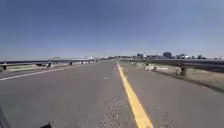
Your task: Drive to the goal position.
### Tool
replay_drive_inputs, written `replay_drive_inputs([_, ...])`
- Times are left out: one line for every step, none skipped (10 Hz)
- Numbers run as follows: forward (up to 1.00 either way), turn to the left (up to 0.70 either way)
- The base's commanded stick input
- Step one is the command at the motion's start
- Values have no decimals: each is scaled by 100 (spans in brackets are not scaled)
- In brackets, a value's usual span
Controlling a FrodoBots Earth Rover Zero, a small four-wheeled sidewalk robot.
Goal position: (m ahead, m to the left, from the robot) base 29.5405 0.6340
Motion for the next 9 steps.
replay_drive_inputs([85, 0])
replay_drive_inputs([85, 0])
replay_drive_inputs([85, 0])
replay_drive_inputs([85, 0])
replay_drive_inputs([85, 0])
replay_drive_inputs([85, 0])
replay_drive_inputs([85, 0])
replay_drive_inputs([85, 0])
replay_drive_inputs([85, 0])
